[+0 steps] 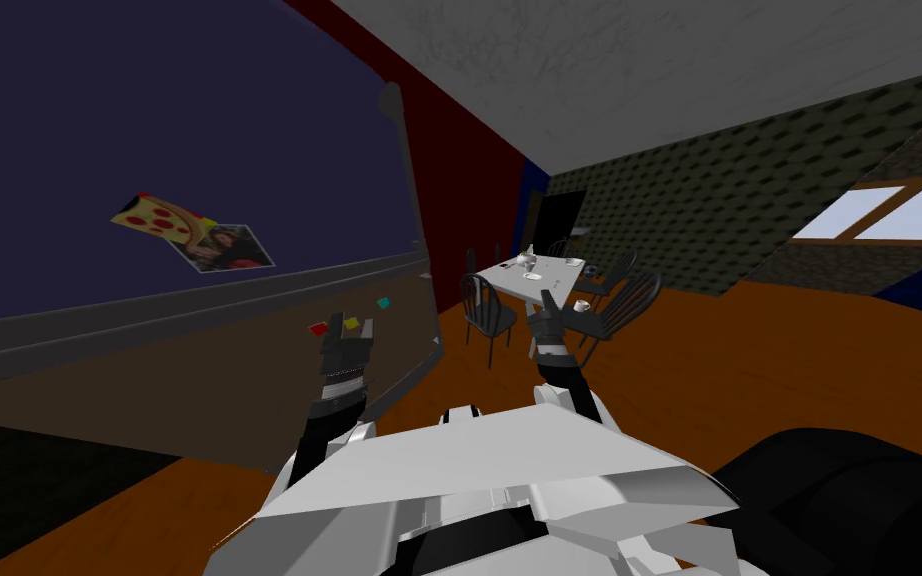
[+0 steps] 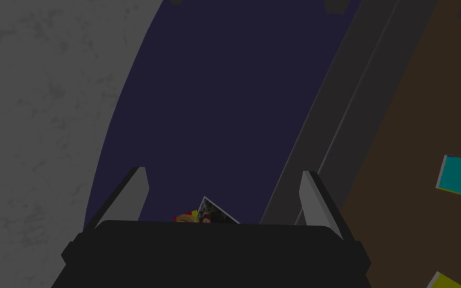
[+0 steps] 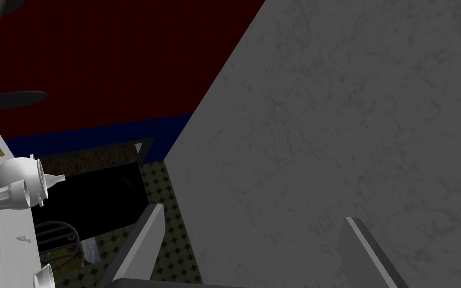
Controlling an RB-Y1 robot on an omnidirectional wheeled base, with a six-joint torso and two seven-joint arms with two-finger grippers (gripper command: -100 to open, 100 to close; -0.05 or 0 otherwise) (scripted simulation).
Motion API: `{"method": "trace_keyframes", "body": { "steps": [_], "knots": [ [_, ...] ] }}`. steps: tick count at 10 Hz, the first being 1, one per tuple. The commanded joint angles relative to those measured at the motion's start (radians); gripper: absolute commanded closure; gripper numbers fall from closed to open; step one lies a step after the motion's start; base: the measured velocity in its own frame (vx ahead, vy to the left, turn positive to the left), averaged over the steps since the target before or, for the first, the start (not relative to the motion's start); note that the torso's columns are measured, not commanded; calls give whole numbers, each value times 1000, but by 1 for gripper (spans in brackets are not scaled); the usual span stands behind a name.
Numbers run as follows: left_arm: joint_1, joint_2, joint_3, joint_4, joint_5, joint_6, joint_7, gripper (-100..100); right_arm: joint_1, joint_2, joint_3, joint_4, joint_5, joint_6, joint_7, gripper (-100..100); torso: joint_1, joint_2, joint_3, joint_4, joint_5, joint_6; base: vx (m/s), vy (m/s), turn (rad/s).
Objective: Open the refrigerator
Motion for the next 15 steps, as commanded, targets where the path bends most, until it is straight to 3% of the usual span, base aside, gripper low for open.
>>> {"method": "trace_keyframes", "body": {
  "steps": [1, 6, 13, 14, 15],
  "knots": [
    [-30, 61, -3, 20, 11, 26, 0, -100, 0, 0, 0, 0, 0, 0, 0, 0, 0, 9, -20, 10, 0, 0, -2, -9, -44],
    [-138, 188, -18, 87, 49, 119, 1, -100, 0, 0, 0, 0, 0, 0, 0, 0, 0, 13, -25, 14, 0, 0, 3, -14, -85],
    [-345, 386, -49, 210, 128, 306, 2, -100, 0, 0, 0, 0, 0, 0, 0, 0, 0, 13, -25, 14, 0, 0, 5, -21, -117],
    [-354, 386, -49, 210, 128, 306, 2, -100, 0, 0, 0, 0, 0, 0, 0, 0, 0, 13, -25, 14, 0, 0, 4, -14, -49],
    [-389, 418, -53, 230, 140, 336, 2, -100, 0, 0, 0, 0, 0, 0, 0, 0, 0, 13, -25, 14, 0, 0, 5, -13, -100]
  ]
}}
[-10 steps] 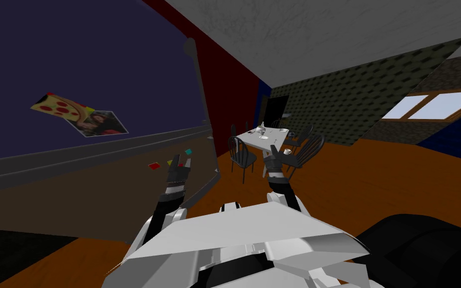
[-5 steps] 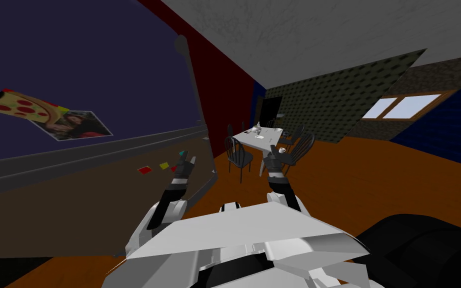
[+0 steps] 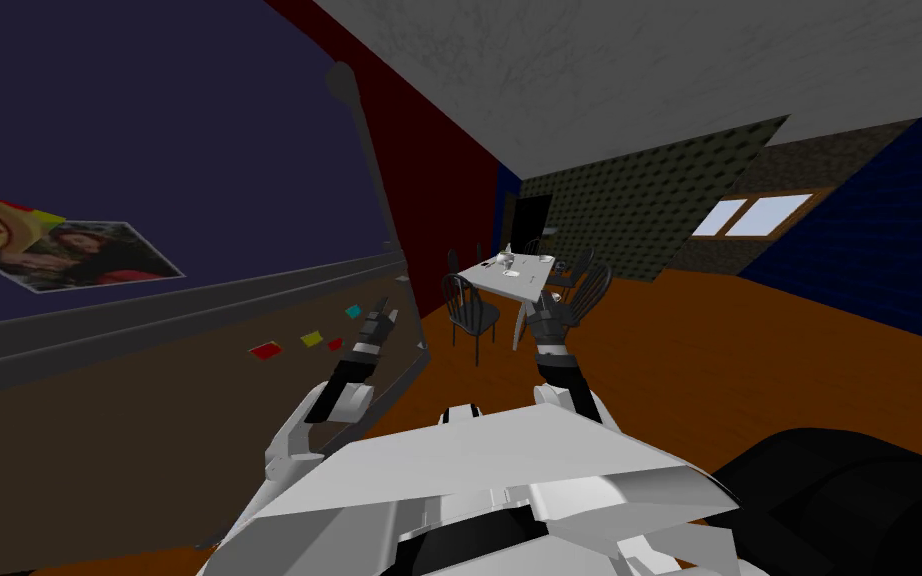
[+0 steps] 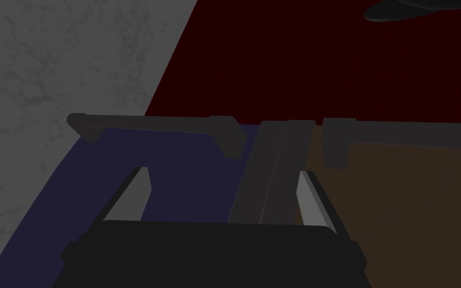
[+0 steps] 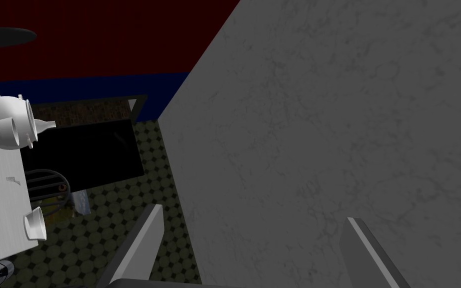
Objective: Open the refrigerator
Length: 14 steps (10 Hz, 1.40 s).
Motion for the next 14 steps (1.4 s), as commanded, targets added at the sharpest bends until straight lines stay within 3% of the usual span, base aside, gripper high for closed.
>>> {"method": "trace_keyframes", "body": {
  "steps": [1, 2, 3, 6, 7, 9, 10, 12, 13, 14],
  "knots": [
    [-75, 69, -11, 40, 27, 71, 0, -100, 0, 0, 0, 0, 0, 0, 0, 0, 0, 0, 0, 0, 0, 0, 8, -20, -130],
    [-101, 98, -16, 62, 40, 100, 0, -100, 0, 0, 0, 0, 0, 0, 0, 0, -1, 0, 0, 0, 0, 0, 8, -21, -158],
    [-114, 102, -16, 62, 40, 102, 0, -100, 0, 0, 0, 0, 0, 0, 0, 0, -1, -1, 0, 0, 0, 0, 5, -15, -46],
    [-213, 202, -31, 137, 79, 190, -1, -100, 0, 0, 0, 0, 0, 0, 0, 0, -1, 0, 0, 0, 0, 0, 6, -20, -120],
    [-225, 204, -31, 137, 79, 198, -1, -100, 0, 0, 0, 0, 0, 0, 0, 0, -1, 0, 0, 0, 0, 0, 6, -13, -56],
    [-292, 270, -41, 194, 105, 260, -1, -100, 0, 0, 0, 0, 0, 0, 0, 0, 0, 0, 0, 0, 0, 0, 9, -18, -115],
    [-301, 275, -41, 194, 105, 264, -1, -100, 0, 0, 0, 0, 0, 0, 0, 0, 0, 0, 0, 0, 0, 0, 6, -13, -45],
    [-365, 341, -51, 255, 131, 324, -2, -100, 0, 0, 0, 0, 0, 0, 0, 0, 0, 0, 0, 0, 0, 1, 7, -16, -116],
    [-377, 348, -51, 255, 131, 331, -2, -100, 0, 0, 0, 0, 0, 0, 0, 0, -1, 0, 0, 0, 0, 0, 4, -12, -50],
    [-416, 384, -56, 287, 144, 364, -2, -100, 0, 0, 0, 0, 0, 0, 0, 0, 0, 0, 0, 0, 0, 0, 6, -15, -96]
  ]
}}
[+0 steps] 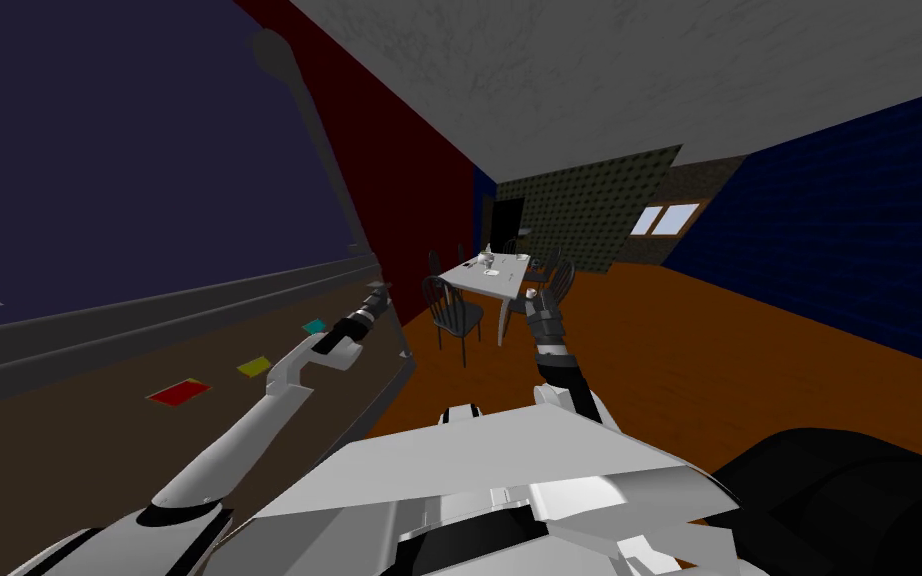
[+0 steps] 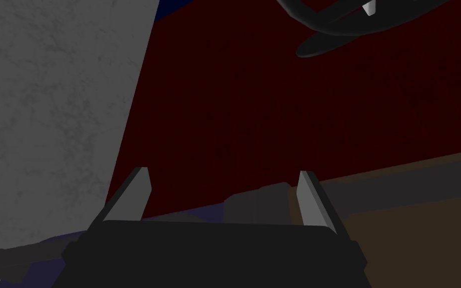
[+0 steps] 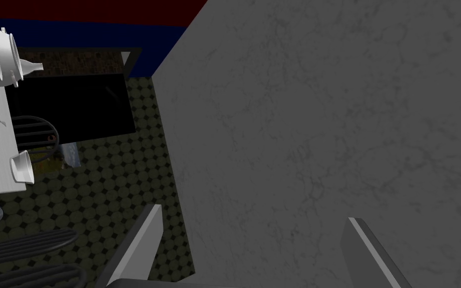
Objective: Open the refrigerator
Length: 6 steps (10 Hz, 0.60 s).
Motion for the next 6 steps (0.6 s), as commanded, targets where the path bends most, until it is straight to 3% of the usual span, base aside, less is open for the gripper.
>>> {"method": "trace_keyframes", "body": {
  "steps": [1, 2, 4, 5, 6],
  "knots": [
    [-78, 77, -11, 73, 31, 68, 2, -100, 0, 0, 0, 0, 0, 0, 0, 0, 0, 0, 0, 0, 0, 0, 10, -20, -139],
    [-86, 88, -11, 77, 31, 68, 2, -100, 0, 0, 0, 0, 0, 0, 0, 0, 0, 0, 0, 0, 0, 0, 8, -12, -40],
    [-154, 158, -20, 141, 57, 124, 0, -100, 0, 0, 0, 0, 0, 0, 0, 0, 0, 0, 0, 0, 0, 0, 8, -15, -108],
    [-161, 160, -20, 141, 57, 133, 0, -100, 0, 0, 0, 0, 0, 0, 0, 0, 0, 0, 0, 0, 0, 1, 8, -11, -53],
    [-196, 195, -24, 172, 69, 164, 0, -100, 0, 0, 0, 0, 0, 0, 0, 0, 0, 0, 0, 0, 0, 0, 9, -15, -83]
  ]
}}
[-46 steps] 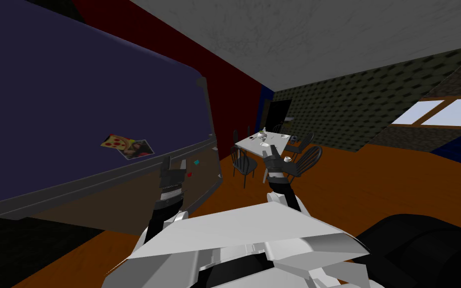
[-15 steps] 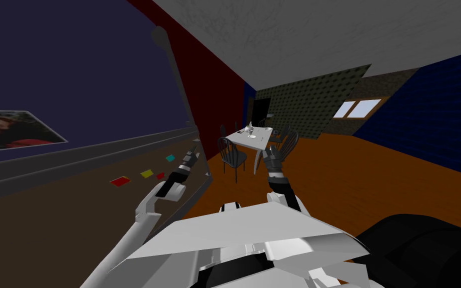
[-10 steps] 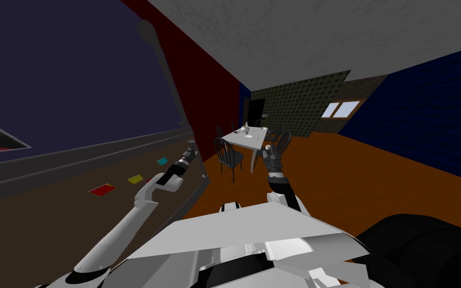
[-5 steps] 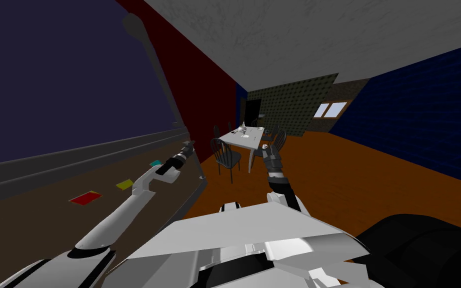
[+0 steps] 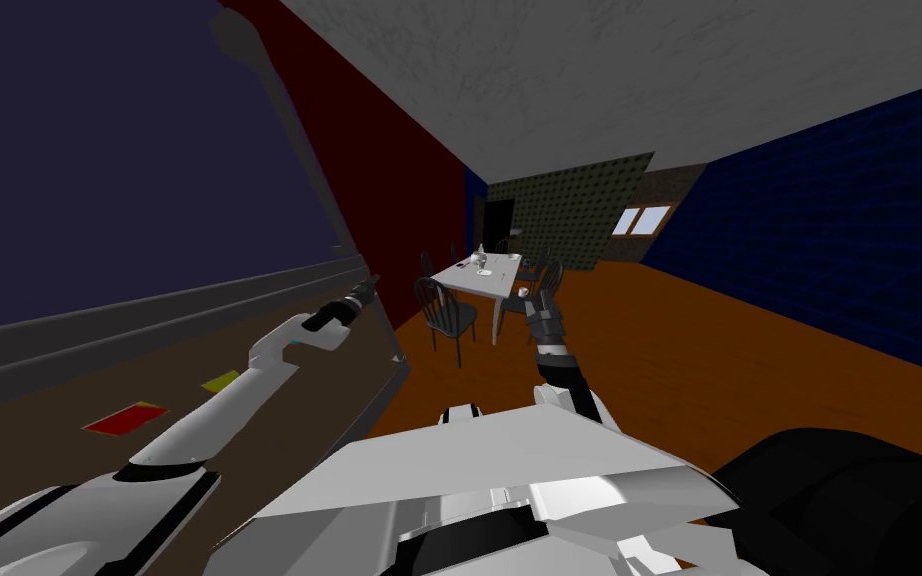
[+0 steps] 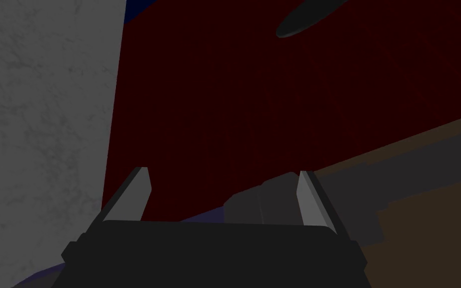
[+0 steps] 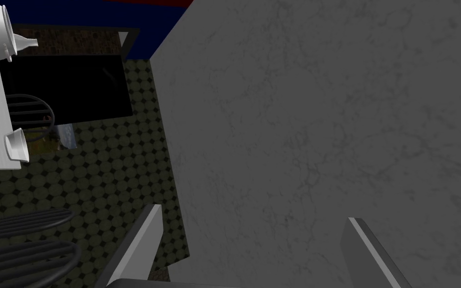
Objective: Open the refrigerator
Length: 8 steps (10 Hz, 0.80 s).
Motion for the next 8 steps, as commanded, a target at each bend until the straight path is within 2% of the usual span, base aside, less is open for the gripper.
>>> {"method": "trace_keyframes", "body": {
  "steps": [1, 2, 3, 4, 5, 6, 7, 8],
  "knots": [
    [-68, 77, -8, 62, 27, 73, 0, -100, 0, 0, 0, 0, 0, 0, 0, 0, 0, 0, 0, 0, 0, 0, 8, -20, -121],
    [-78, 77, -8, 62, 27, 76, 0, -100, 0, 0, 0, 0, 0, 0, 0, 0, 0, 0, 0, 0, 0, 0, 6, -12, -44],
    [-101, 110, -12, 89, 38, 104, 0, -100, 0, 0, 0, 0, 0, 0, 0, 0, 0, 0, 0, 0, 0, 0, 6, -11, -72],
    [-111, 110, -12, 90, 38, 104, 0, -100, 0, 0, 0, 0, 0, 0, 0, 0, 0, 0, 0, 0, 0, 1, 5, -7, -42],
    [-142, 141, -16, 117, 49, 132, -1, -100, 0, 0, 0, 0, 0, 0, 0, 0, 0, 0, 0, 0, 0, 0, 6, -8, -87],
    [-142, 141, -16, 117, 49, 132, -1, -100, 0, 0, 0, 0, 0, 0, 0, 0, 0, 0, 0, 0, 0, 1, 4, -5, -36],
    [-172, 170, -20, 141, 59, 157, -1, -100, 0, 0, 0, 0, 0, 0, 0, 0, 0, 0, 0, 0, 0, 0, 5, -11, -64],
    [-172, 170, -20, 141, 59, 157, -1, -100, 0, 0, 0, 0, 0, 0, 0, 0, 0, 0, 0, 0, 0, 0, 5, -7, -33]
  ]
}}
